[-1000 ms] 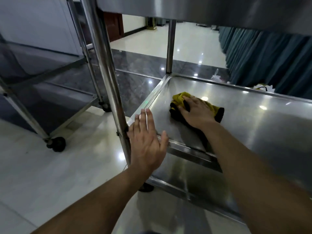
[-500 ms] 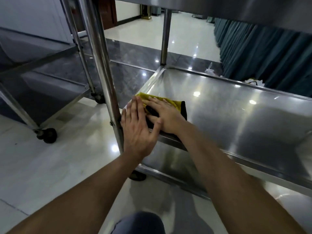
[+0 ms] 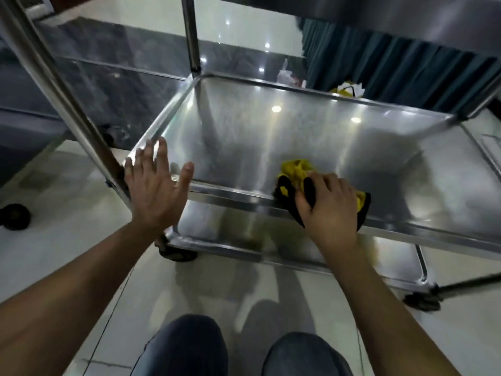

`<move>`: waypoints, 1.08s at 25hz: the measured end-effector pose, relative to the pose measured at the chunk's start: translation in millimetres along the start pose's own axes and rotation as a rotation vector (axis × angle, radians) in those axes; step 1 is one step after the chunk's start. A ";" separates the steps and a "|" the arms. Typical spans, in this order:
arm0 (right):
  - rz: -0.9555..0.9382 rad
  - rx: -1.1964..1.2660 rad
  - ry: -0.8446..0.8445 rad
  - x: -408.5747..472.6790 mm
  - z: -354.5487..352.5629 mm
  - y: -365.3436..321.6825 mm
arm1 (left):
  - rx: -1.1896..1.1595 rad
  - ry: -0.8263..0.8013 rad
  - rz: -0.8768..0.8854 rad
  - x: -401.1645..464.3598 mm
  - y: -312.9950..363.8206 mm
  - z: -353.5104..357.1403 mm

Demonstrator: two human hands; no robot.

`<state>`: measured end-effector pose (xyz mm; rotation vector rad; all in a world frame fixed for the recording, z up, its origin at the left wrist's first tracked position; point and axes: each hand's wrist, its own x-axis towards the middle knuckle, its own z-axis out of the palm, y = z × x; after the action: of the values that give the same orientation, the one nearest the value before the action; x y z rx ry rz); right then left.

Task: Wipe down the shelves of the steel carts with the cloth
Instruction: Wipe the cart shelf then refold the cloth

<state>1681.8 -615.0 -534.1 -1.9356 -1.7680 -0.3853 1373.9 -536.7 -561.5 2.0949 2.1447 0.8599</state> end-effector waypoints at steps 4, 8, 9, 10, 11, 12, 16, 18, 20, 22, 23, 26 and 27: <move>0.112 -0.100 0.009 -9.2 -13.4 40.5 | 0.069 -0.162 -0.002 3.1 2.5 -9.7; 0.197 -0.024 -0.205 0.8 -29.4 41.3 | 0.117 -0.307 0.135 -29.8 42.7 -43.6; 0.231 0.018 -0.204 -0.4 -41.3 41.9 | 0.108 -0.352 0.176 -43.3 62.1 -56.4; 0.263 0.063 -0.186 -4.5 -58.2 41.0 | 0.074 -0.398 0.191 -57.1 82.7 -73.7; 0.292 0.105 -0.173 -12.0 -76.9 38.2 | 0.027 -0.442 0.203 -69.9 101.9 -91.1; 0.328 0.139 -0.174 -20.7 -98.3 34.4 | -0.018 -0.482 0.225 -79.5 120.5 -109.6; 0.527 0.225 -0.273 -41.2 -204.4 17.1 | -0.139 -0.650 0.282 -94.2 187.7 -205.2; 0.591 0.296 -0.294 -42.3 -267.7 10.4 | -0.177 -0.690 0.268 -96.9 218.6 -258.5; 0.637 0.324 -0.281 -40.4 -334.7 2.0 | -0.205 -0.728 0.276 -97.0 249.8 -313.9; 0.683 0.314 -0.241 -34.9 -396.4 -6.4 | -0.236 -0.762 0.338 -95.6 277.3 -364.4; 0.707 0.309 -0.216 -32.0 -425.9 -10.6 | -0.251 -0.779 0.378 -95.0 289.5 -388.4; 0.772 0.292 -0.115 -28.3 -506.7 -22.1 | -0.279 -0.837 0.494 -95.0 320.7 -450.0; 0.796 0.290 -0.078 -29.7 -528.5 -24.8 | -0.290 -0.855 0.529 -96.2 329.7 -464.9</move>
<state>1714.7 -917.9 -100.6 -2.2428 -0.8926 0.2163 1506.3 -813.2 -71.6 2.2846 1.0102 0.1650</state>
